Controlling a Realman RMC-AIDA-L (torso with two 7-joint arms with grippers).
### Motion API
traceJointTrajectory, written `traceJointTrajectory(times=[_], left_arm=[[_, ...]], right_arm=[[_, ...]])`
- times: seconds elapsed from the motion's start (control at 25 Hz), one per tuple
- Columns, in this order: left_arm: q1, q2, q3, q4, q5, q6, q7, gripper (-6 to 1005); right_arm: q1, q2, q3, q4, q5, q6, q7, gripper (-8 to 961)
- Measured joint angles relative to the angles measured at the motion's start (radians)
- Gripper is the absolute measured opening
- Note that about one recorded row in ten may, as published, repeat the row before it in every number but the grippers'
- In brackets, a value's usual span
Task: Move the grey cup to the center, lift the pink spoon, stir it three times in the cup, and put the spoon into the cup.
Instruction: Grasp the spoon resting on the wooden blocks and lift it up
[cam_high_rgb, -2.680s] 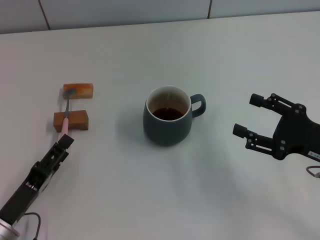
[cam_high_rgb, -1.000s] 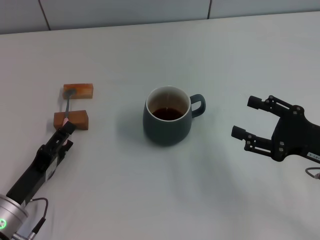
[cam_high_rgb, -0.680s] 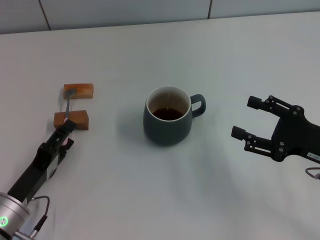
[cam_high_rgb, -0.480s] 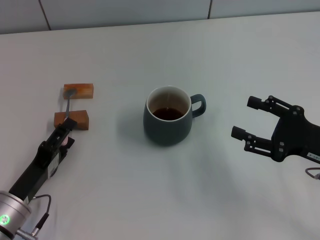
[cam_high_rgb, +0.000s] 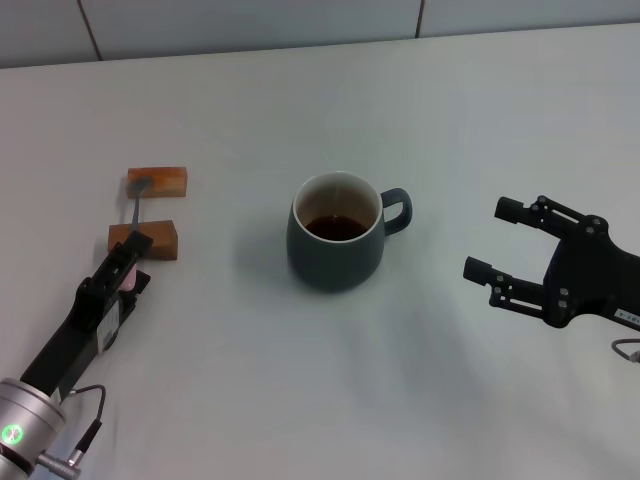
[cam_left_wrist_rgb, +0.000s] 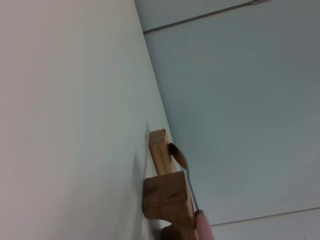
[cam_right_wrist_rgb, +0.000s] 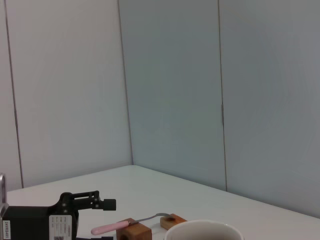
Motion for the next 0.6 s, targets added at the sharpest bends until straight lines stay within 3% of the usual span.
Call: traceJointTrajectory(times=[0.6], left_arm=[[-0.002, 0.0, -0.015, -0.003, 0.002, -0.019, -0.013, 827]], right_arm=[[0.0, 0.0, -0.004, 0.001, -0.007, 0.003, 0.002, 810]])
